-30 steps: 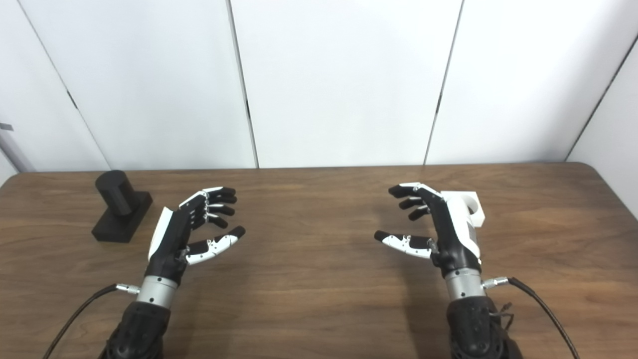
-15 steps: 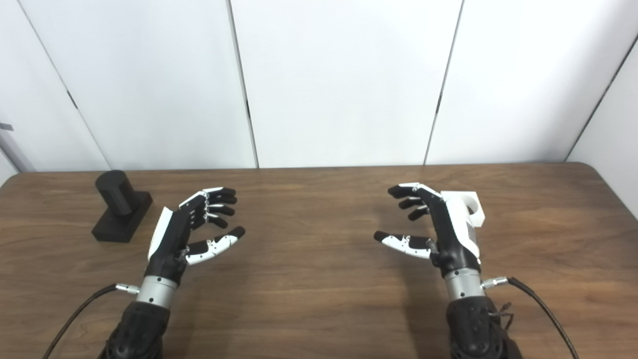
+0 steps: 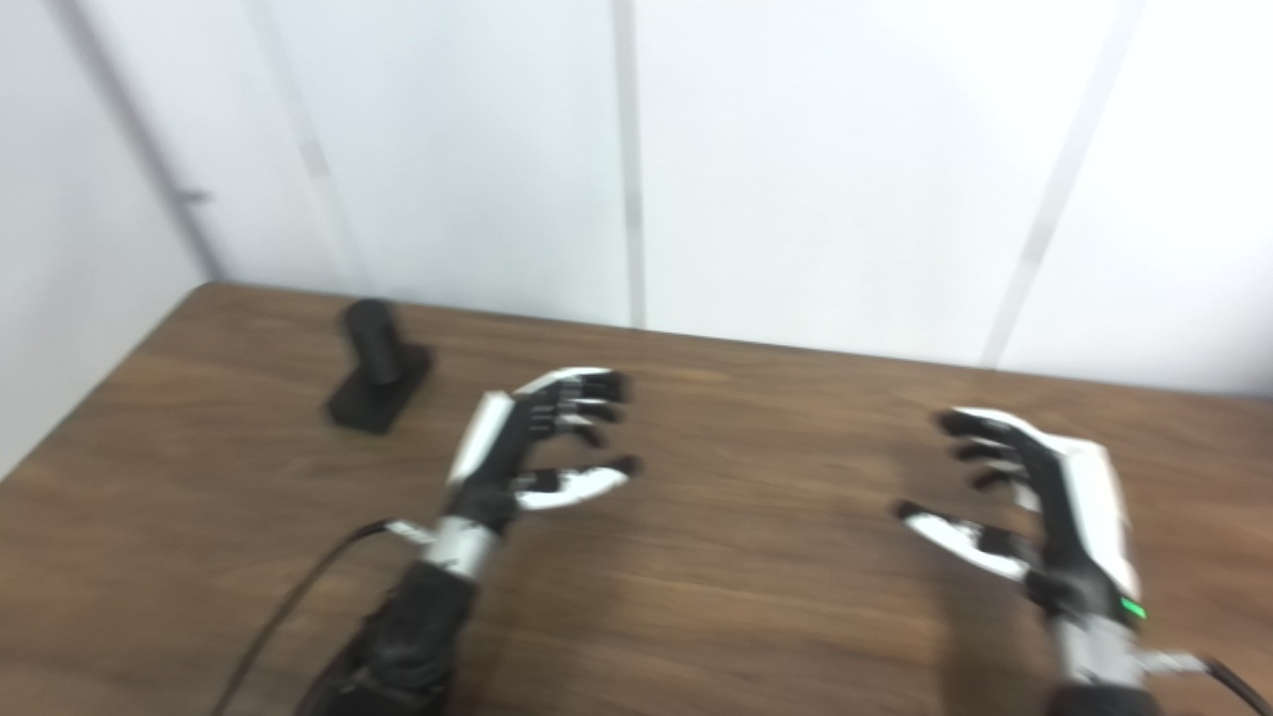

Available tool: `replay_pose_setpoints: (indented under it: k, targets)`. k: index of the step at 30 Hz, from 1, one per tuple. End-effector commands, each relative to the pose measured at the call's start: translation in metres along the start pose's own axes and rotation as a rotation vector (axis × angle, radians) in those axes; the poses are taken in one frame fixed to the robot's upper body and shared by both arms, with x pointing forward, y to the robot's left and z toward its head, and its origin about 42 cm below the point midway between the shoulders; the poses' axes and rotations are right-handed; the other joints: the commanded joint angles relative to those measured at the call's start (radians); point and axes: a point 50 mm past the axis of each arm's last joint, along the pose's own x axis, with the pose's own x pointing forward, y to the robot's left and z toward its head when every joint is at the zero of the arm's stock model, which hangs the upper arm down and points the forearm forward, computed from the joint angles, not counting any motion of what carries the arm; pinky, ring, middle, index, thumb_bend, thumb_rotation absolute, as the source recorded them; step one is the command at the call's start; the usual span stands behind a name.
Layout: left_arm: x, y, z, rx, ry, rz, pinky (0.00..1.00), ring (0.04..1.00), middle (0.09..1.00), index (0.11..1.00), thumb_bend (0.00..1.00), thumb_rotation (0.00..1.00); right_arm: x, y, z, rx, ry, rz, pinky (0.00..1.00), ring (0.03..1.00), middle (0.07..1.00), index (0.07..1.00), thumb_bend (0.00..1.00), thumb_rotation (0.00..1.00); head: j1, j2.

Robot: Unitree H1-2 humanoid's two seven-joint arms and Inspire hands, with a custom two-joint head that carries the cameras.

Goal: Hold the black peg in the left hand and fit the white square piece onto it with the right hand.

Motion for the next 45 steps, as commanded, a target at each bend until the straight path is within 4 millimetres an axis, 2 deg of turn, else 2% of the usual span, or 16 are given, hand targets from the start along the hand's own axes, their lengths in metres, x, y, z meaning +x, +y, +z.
replay_pose_setpoints:
  k: [1, 11, 27, 31, 39, 45]
  targets:
    - [0.013, 0.002, 0.012, 0.012, -0.076, 0.014, 0.55, 0.679, 0.716, 0.714, 0.68, 0.03, 0.01, -0.011, 0.013, 0.011, -0.091, -0.031, 0.52, 0.64, 0.689, 0.651, 0.56, 0.0, 0.003, -0.001]
    - [0.013, -0.004, 0.007, 0.02, -0.078, 0.023, 0.53, 0.668, 0.707, 0.706, 0.69, 0.05, 0.005, -0.012, 0.021, 0.004, -0.068, -0.028, 0.52, 0.643, 0.688, 0.645, 0.57, 0.0, 0.017, -0.032]
    - [0.013, -0.007, 0.008, 0.016, -0.079, 0.022, 0.52, 0.661, 0.696, 0.695, 0.69, 0.03, 0.006, -0.014, 0.023, -0.007, -0.069, -0.024, 0.52, 0.638, 0.676, 0.637, 0.58, 0.0, 0.024, -0.035]
    - [0.014, -0.006, 0.009, 0.052, -0.071, 0.053, 0.52, 0.669, 0.701, 0.697, 0.7, 0.08, 0.005, -0.013, 0.023, -0.008, -0.065, -0.018, 0.53, 0.647, 0.685, 0.645, 0.58, 0.0, 0.023, -0.039]
    - [0.016, 0.004, 0.017, 0.089, -0.089, 0.096, 0.55, 0.672, 0.723, 0.705, 0.77, 0.2, 0.006, -0.013, 0.025, -0.001, -0.069, -0.013, 0.52, 0.643, 0.678, 0.64, 0.58, 0.0, 0.022, -0.042]
    - [0.022, 0.032, 0.029, 0.114, -0.113, 0.113, 0.54, 0.675, 0.724, 0.696, 0.79, 0.21, 0.006, -0.015, 0.025, -0.001, -0.064, -0.014, 0.52, 0.644, 0.68, 0.639, 0.57, 0.0, 0.03, -0.043]
